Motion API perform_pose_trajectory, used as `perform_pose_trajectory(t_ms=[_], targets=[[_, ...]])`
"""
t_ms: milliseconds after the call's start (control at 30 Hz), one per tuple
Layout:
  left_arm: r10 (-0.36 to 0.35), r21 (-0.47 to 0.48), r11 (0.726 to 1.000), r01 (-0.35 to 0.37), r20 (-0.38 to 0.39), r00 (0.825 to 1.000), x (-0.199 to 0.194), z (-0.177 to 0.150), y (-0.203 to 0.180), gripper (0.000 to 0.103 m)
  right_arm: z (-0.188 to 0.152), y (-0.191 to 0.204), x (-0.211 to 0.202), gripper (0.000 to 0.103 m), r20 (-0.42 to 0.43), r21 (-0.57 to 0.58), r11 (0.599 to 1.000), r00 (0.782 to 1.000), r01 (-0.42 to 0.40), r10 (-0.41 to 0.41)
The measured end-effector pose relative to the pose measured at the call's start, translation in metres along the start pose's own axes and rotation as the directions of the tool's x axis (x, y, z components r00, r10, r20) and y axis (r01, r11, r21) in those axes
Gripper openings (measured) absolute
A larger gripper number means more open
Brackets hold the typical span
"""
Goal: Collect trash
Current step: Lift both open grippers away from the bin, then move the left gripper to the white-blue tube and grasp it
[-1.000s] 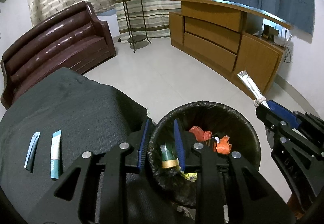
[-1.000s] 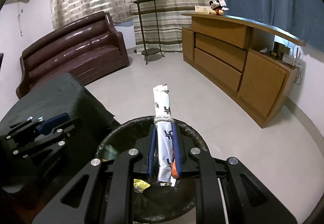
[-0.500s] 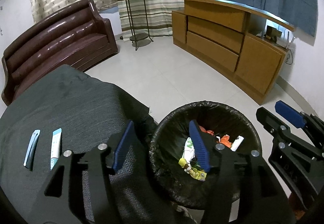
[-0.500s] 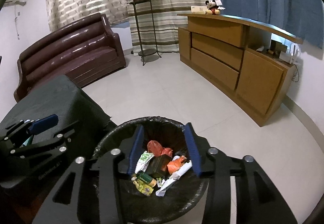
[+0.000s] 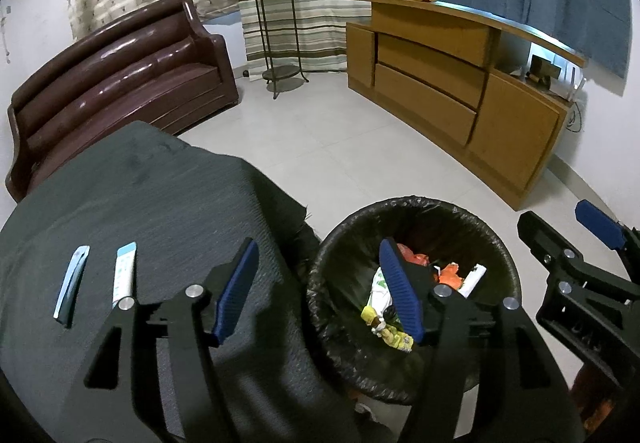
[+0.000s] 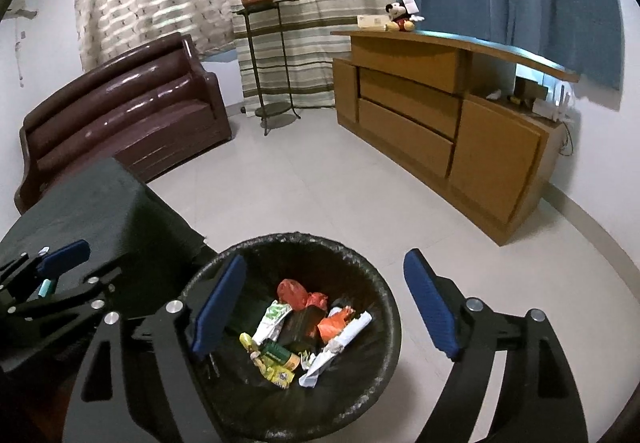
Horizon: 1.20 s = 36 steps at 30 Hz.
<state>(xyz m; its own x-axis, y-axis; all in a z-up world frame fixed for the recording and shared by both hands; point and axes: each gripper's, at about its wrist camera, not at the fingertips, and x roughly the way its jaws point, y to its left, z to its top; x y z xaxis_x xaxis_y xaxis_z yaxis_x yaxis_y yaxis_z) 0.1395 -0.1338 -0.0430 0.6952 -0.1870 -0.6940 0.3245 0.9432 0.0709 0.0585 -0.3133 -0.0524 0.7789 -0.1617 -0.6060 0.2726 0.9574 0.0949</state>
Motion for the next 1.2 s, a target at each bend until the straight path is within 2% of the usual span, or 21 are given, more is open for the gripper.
perform_pose_trajectory(t_ms=[167,467,700,933,1067,1200], targets=[[0.007,-0.016,1.0,-0.007,0.001,1.0,-0.009,-0.007,0.014,0.061,-0.006,0.004,-0.005,0.079,-0.002,-0.006,1.0,1.0,0.017,-0.017],[0.05,-0.055,0.997,-0.05,0.008,0.999,-0.03,-0.019,0.053,0.062,-0.012,0.027,-0.011,0.079,-0.036,-0.035,0.999,0.999,0.002,-0.003],[0.125,-0.107,0.986,-0.124,0.0,0.992,-0.039,-0.026,0.104,0.062,-0.009,0.063,-0.016,0.079,-0.049,-0.095,0.993,0.997,-0.062,0.058],[0.219,-0.166,0.962,-0.218,-0.014,0.976,-0.04,-0.026,0.163,0.062,-0.003,0.1,-0.015,0.079,-0.069,-0.116,0.985,0.991,-0.125,0.118],[0.243,-0.177,0.952,-0.249,-0.054,0.968,-0.031,-0.03,0.188,0.062,0.001,0.122,-0.01,0.079,-0.083,-0.125,0.979,0.985,-0.161,0.152],[0.23,-0.167,0.955,-0.244,-0.101,0.968,-0.018,-0.032,0.2,0.062,0.004,0.142,-0.004,0.079,-0.095,-0.137,0.973,0.98,-0.186,0.174]])
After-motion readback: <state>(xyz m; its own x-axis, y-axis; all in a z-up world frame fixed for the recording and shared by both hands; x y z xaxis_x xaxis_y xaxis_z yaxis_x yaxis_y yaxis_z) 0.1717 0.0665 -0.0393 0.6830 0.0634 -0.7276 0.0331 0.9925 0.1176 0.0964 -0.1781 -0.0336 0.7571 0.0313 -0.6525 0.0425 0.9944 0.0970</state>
